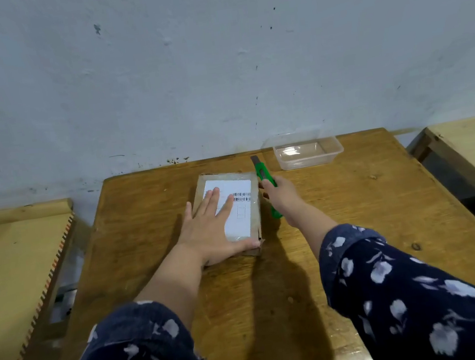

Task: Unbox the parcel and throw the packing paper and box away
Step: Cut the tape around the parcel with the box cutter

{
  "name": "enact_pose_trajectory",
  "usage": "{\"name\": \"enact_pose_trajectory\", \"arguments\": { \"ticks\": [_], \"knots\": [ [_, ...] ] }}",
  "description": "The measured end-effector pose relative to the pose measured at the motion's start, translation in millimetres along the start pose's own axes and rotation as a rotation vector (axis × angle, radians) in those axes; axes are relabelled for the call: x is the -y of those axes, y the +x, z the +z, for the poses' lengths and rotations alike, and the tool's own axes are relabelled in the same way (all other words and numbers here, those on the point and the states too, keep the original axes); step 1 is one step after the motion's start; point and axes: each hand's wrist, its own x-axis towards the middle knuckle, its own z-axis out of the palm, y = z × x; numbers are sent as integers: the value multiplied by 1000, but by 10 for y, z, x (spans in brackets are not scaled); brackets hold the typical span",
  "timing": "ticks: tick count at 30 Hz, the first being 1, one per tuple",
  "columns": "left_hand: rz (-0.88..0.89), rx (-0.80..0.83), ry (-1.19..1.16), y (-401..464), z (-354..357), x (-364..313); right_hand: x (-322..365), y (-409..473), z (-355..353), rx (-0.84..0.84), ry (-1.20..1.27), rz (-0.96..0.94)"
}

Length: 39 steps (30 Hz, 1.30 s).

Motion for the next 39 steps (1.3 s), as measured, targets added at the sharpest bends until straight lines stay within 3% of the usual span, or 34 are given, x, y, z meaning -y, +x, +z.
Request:
{"name": "enact_pose_trajectory", "arguments": {
  "ticks": [6,13,22,25,29,39],
  "knots": [
    [-14,-101,-27,-14,122,-35,-129,-56,-154,5,152,53],
    [-52,-157,-62,-63,191,-137,-301,-265,-231,41,149,29],
    [-83,-136,-18,-151,199,-217,-333,-488,-288,136,10,-86],
    [-89,-133,-21,-168,211,-209,-278,-494,-234,77,1,-114],
    [-106,-128,-40,-175,197,-202,-266,-459,-314,-12,1,-77],
    [-203,-93,-85,257,18,-362,-284,-505,-371,51,2,-32]
  ]
}}
